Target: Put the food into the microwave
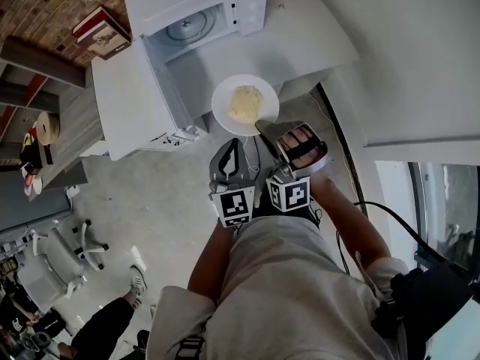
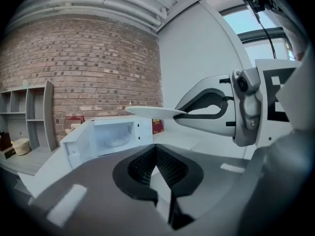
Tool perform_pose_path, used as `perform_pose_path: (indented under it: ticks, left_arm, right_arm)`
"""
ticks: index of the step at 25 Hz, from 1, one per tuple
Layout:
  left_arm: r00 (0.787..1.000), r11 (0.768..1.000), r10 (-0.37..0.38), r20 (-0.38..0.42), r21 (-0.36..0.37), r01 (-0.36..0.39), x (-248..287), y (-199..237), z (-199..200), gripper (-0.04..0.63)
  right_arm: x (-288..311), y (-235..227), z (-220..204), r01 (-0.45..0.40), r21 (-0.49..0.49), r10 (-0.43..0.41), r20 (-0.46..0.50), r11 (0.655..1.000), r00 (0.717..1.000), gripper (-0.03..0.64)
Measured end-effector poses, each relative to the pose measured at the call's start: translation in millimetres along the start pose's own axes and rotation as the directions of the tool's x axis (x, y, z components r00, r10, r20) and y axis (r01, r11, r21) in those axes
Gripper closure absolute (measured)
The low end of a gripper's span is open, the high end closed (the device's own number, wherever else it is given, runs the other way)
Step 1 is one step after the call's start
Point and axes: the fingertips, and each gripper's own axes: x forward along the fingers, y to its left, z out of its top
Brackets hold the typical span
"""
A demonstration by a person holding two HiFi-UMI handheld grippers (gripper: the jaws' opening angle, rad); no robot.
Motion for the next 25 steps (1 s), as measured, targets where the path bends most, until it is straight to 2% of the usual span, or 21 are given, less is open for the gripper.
perform_pose_path:
  ticks: [4, 9, 16, 22, 25]
  left_arm:
    - [0.997, 0.997, 0.081, -0.014, -0.011, -0.081, 24, 6, 9, 0.588]
    - [0.991, 0.992, 0.129, -0.025, -0.015, -0.129, 41, 20, 19, 0.588]
    - [0.988, 0.988, 0.154, -0.022, -0.029, -0.154, 58, 44, 16, 0.588]
    - [0.989, 0.988, 0.145, -0.015, -0.054, -0.145, 71, 72, 19, 0.588]
    - [0.990, 0.989, 0.139, 0.001, -0.044, -0.139, 80, 82, 22, 0.588]
  right_arm:
    - [24, -12, -18, -0.014, -0.030, 0.016, 0.074, 0.999, 0.997, 0.597]
    - [48, -23, -22, -0.033, -0.039, 0.038, 0.117, 0.999, 0.992, 0.597]
    - [84, -19, -17, -0.054, -0.054, 0.061, 0.133, 0.997, 0.989, 0.597]
    - [118, -22, -8, -0.073, -0.078, 0.082, 0.118, 0.994, 0.990, 0.597]
    - [135, -26, -9, -0.068, -0.081, 0.076, 0.110, 0.994, 0.991, 0.597]
